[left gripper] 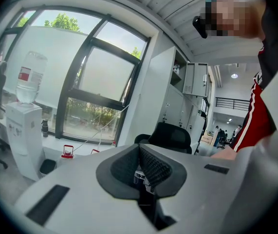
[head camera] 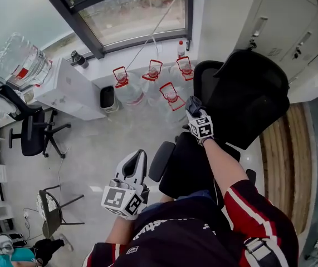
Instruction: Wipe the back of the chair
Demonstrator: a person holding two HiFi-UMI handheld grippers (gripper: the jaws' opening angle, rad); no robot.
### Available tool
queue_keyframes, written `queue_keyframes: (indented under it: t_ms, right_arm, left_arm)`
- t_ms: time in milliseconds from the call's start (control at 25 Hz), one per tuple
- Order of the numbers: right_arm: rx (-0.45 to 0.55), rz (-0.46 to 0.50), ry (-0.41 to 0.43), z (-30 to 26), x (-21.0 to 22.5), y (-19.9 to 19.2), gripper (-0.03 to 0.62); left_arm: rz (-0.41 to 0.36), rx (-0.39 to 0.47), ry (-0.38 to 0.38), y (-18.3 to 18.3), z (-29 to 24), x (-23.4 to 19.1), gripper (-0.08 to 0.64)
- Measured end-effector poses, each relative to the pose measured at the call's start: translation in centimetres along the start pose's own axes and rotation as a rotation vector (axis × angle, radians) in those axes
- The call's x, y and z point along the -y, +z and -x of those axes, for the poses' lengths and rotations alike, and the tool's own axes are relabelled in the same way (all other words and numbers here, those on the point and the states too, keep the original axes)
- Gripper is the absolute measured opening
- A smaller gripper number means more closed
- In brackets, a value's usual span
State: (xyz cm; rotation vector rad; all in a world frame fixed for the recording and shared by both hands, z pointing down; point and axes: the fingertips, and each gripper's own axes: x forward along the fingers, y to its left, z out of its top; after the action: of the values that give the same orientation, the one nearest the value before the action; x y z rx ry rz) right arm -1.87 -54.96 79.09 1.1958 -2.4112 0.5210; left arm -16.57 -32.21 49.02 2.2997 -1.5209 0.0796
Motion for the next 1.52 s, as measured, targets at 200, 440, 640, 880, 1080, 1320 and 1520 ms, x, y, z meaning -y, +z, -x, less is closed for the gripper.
queue_keyframes:
  t_ms: [200,440,640,880,1080,1320,1520]
  right_arm:
    - [0.063,0.036,-0.021,5.3,-0.2,3.2,0.072]
    - [0.114,0.103,-0.112,15.7,1.4,5.3,0.072]
    - [0.216,0.121,-0.174,27.3,-0.1,8.6,0.072]
    - [0.302,0.061,-0.202,38.2,-5.1,11.4,0.072]
    - [0.311,0.023,-0.172,42.7,-8.6,11.4,0.072]
    - [0.295,0.015,-0.083,43.3,-10.1,10.3,0.072]
    - [0.300,0.046,-0.027,42.8,-11.1,10.2,0.073]
  left_arm:
    - [-0.015,0.007,-0.089,0.8,-1.0,2.6,0.025]
    - [-0.049,0.015,-0.221,1.5,-3.0,7.2,0.025]
    - [-0.087,0.020,-0.369,2.2,-4.3,12.6,0.025]
    - [-0.138,0.034,-0.482,3.1,-4.8,17.7,0.025]
    - [-0.144,0.035,-0.491,2.9,-4.4,19.8,0.025]
    - [-0.130,0.012,-0.417,1.6,-3.1,19.9,0.025]
    - [-0.136,-0.005,-0.384,0.6,-1.7,19.6,0.025]
